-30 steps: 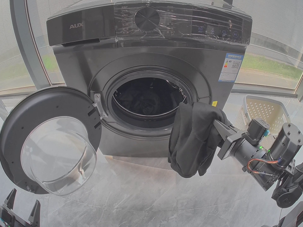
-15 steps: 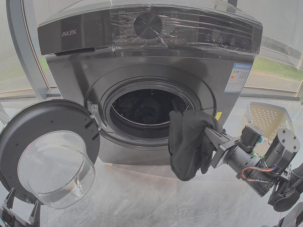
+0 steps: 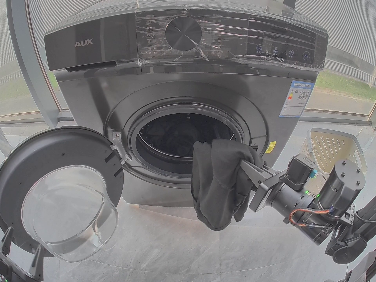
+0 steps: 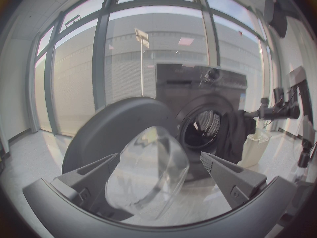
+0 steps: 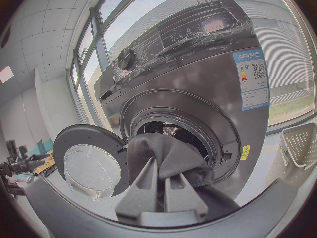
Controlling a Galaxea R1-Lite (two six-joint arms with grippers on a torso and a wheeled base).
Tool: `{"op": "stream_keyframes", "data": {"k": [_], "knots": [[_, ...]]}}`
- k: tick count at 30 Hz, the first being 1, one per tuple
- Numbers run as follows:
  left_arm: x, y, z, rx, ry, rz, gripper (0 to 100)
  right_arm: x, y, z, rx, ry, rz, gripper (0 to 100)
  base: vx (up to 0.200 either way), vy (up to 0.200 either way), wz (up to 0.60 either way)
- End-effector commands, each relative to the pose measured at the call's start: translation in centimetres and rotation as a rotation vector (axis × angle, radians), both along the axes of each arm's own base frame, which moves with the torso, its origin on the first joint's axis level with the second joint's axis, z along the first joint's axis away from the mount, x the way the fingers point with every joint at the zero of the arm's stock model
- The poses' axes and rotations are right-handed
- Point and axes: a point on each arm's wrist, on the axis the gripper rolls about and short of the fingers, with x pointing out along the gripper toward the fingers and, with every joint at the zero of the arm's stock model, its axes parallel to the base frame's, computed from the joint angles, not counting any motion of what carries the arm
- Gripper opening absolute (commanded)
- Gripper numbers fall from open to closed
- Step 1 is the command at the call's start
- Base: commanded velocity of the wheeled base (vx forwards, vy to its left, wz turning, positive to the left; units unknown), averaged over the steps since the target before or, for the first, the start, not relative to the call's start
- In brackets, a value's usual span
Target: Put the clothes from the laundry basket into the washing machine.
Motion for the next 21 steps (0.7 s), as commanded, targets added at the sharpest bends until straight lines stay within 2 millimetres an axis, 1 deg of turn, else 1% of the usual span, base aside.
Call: {"op": "stream_keyframes", "data": {"k": [1,2,3,4,8,9,10,11,12,14,15,16,17,18,21], "knots": [[-0.6,-0.5,8.5,-0.011,-0.154,-0.225,100,0.4,0.6,-0.3,0.015,0.011,0.009,0,0.000,0.000,0.00],[-0.2,-0.6,8.6,0.000,-0.124,-0.294,100,0.5,0.7,-0.3,0.021,0.007,0.010,0,0.000,0.000,0.00],[0.7,-0.8,8.7,0.004,-0.072,-0.377,100,0.6,0.9,-0.4,0.026,0.003,0.012,0,0.000,0.000,0.00],[1.9,-1.0,8.7,-0.002,0.002,-0.449,100,0.8,1.2,-0.4,0.033,-0.004,0.018,0,0.000,0.000,0.00],[5.0,-1.1,8.7,-0.004,0.149,-0.538,100,1.1,1.4,-0.3,0.055,-0.026,0.018,0,0.000,0.000,0.00],[5.1,-1.1,8.7,-0.004,0.153,-0.542,100,1.1,1.4,-0.3,0.056,-0.027,0.018,0,0.000,0.000,0.00],[6.7,-1.3,8.9,0.012,0.192,-0.585,100,1.0,1.5,-0.2,0.064,-0.034,0.025,0,0.000,0.000,0.00],[7.4,-1.5,9.0,0.011,0.198,-0.616,100,1.0,1.5,-0.2,0.064,-0.034,0.025,0,0.000,0.000,0.00],[7.4,-1.5,9.0,0.011,0.198,-0.616,100,1.0,1.5,-0.2,0.064,-0.034,0.025,0,0.000,0.000,0.00],[9.4,-2.4,9.3,0.006,0.219,-0.712,100,1.3,1.6,-0.4,0.058,-0.029,0.020,0,0.000,0.000,0.00],[9.4,-2.4,9.3,0.006,0.219,-0.712,100,1.3,1.6,-0.4,0.058,-0.029,0.020,0,0.000,0.000,0.00],[10.4,-3.1,9.3,-0.003,0.246,-0.755,100,1.8,2.0,-0.5,0.064,-0.032,0.017,0,0.000,0.000,0.00],[10.6,-3.2,9.2,-0.006,0.254,-0.759,100,1.9,2.1,-0.5,0.065,-0.033,0.017,0,0.000,0.000,0.00],[11.8,-3.9,9.0,-0.004,0.282,-0.762,100,2.3,2.6,-0.5,0.072,-0.034,0.011,0,0.000,0.000,0.00],[13.8,-5.6,8.6,0.001,0.310,-0.768,100,3.0,3.1,-0.6,0.078,-0.039,0.001,0,0.000,0.000,0.00]]}}
